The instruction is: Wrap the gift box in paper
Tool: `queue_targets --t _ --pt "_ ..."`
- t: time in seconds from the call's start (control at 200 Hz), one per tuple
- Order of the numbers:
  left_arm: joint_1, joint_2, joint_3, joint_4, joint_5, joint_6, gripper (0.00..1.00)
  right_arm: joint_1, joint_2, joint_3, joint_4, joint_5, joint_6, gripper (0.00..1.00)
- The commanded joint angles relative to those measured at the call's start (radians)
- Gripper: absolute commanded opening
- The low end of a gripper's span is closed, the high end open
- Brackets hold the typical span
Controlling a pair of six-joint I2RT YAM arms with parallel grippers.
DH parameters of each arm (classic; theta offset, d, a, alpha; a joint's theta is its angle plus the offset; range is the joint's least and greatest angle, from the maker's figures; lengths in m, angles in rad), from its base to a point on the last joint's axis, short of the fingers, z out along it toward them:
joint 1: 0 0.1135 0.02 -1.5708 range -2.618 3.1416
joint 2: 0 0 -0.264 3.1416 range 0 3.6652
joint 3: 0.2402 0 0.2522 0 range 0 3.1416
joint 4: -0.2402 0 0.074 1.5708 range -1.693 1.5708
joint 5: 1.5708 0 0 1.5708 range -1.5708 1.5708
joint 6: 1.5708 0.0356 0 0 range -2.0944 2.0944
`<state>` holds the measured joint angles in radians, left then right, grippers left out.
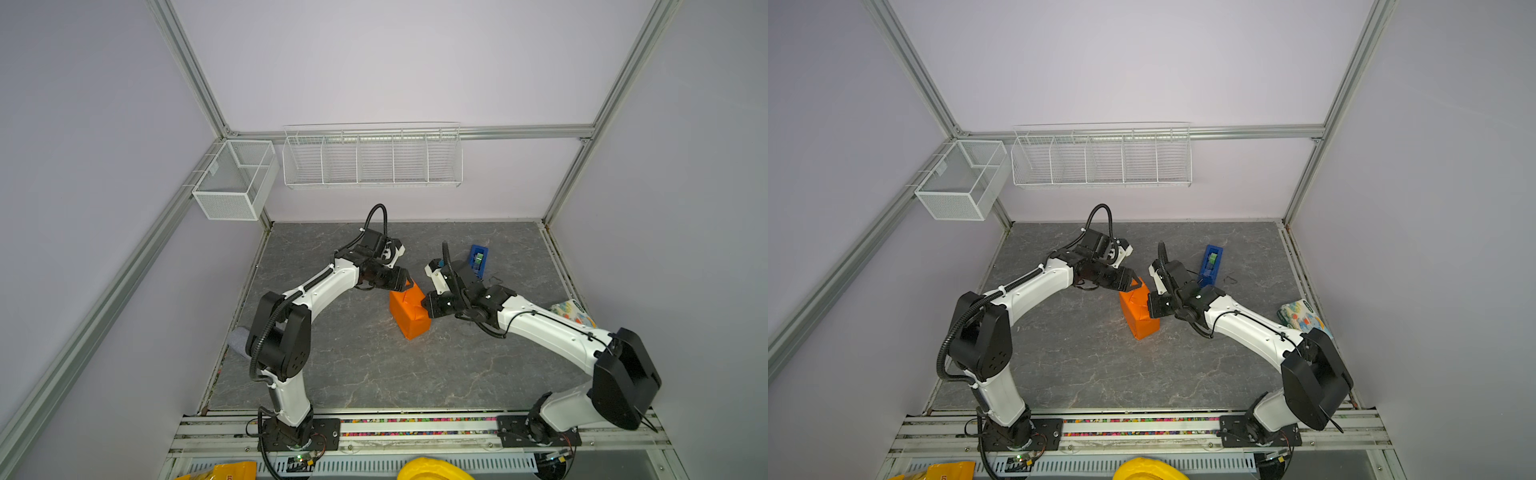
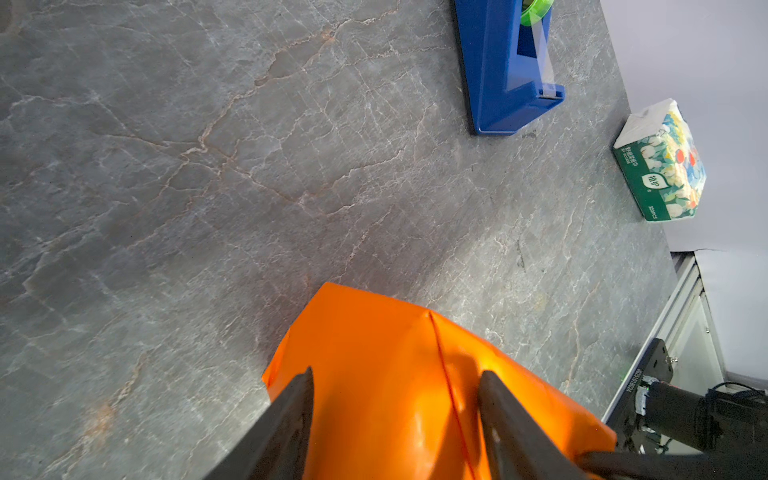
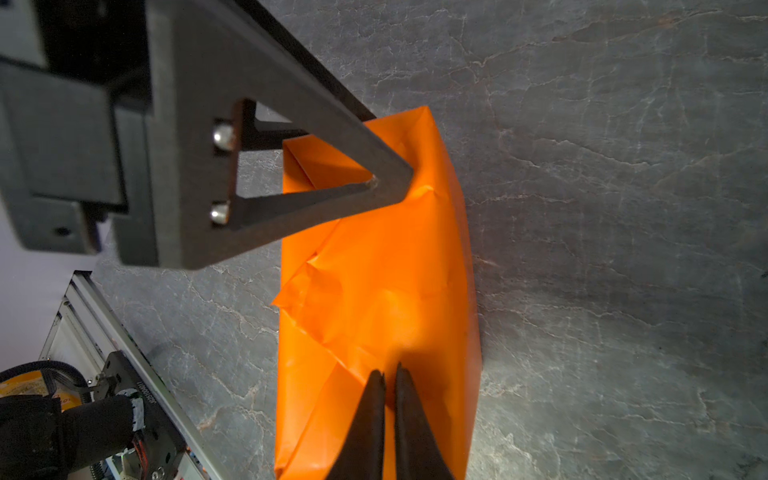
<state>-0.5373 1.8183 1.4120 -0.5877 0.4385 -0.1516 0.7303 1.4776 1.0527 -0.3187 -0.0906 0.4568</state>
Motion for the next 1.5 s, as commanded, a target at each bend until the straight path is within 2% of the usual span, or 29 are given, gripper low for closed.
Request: queue_targets --t 0.0,0.365,0.575,0.89,1.05,1.25,1.5 --pt "0.003 0.037 -0.032 -0.108 -0.08 0.031 0.62 0.008 0.008 0.036 -0.015 0.007 0.019 0.12" --pt "0.006 0.034 -0.042 -0.101 -0.086 0.024 0.62 0.036 0.127 0.049 0.084 -0.076 0.087 0.11" --pt "0.008 0.032 -0.052 -0.1 -0.091 0.023 0.62 0.08 0.117 0.014 0.127 -0.095 0.125 0.11" --pt "0.013 0.039 -0.056 -0.094 -0.09 0.021 0.62 0.097 0.074 0.011 0.144 -0.115 0.112 0.11" --pt "0.014 0.042 -0.05 -0.102 -0.095 0.026 0.62 0.136 0.016 0.006 0.128 -0.097 0.127 0.11" --pt "0.014 0.04 -0.041 -0.141 -0.113 0.047 0.62 0.21 0.031 -0.054 0.131 -0.056 0.195 0.11" --pt "0.014 0.04 -0.044 -0.183 -0.108 0.071 0.62 0.192 0.032 -0.101 0.1 0.072 0.248 0.07"
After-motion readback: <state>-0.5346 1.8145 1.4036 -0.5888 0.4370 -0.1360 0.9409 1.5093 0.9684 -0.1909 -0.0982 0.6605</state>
